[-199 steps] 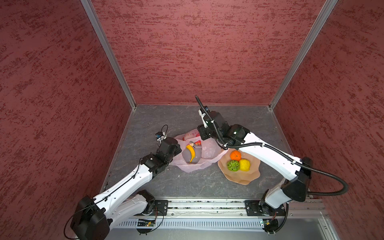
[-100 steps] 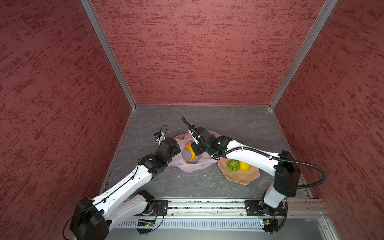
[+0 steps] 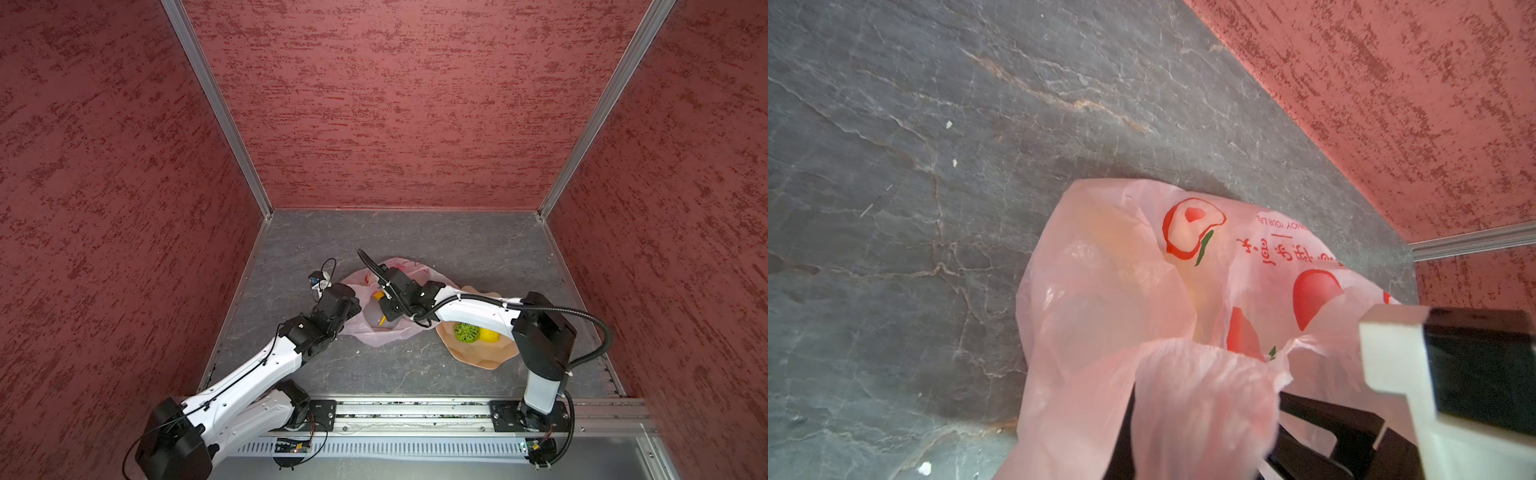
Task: Take the fake fruits out of the plastic bag
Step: 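Push the right gripper down into the bag and close on the yellow pepper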
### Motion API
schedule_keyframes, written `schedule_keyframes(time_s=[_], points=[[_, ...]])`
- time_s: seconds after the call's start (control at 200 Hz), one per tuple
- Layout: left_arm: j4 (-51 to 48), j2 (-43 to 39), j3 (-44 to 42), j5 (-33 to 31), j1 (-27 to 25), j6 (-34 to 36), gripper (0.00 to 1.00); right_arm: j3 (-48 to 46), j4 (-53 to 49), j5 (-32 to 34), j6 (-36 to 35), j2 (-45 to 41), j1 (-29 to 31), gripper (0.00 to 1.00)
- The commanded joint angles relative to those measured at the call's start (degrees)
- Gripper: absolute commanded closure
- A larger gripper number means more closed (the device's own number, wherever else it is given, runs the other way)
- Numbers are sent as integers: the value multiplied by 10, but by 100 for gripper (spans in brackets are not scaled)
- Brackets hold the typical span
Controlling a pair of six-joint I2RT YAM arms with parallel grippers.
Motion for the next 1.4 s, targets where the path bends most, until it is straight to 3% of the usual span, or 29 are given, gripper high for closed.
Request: schedule_keyframes(time_s=[0.0, 0.466, 1.398], points=[[-6, -13, -13, -20, -14, -11, 100, -13, 56, 20, 23, 10, 4, 66], [-15, -33, -37, -56, -50, -12, 100, -17, 107, 46, 50, 59, 2, 60], [-22, -30, -41, -57, -53, -21, 100, -5, 127, 26, 43, 95, -29, 57]])
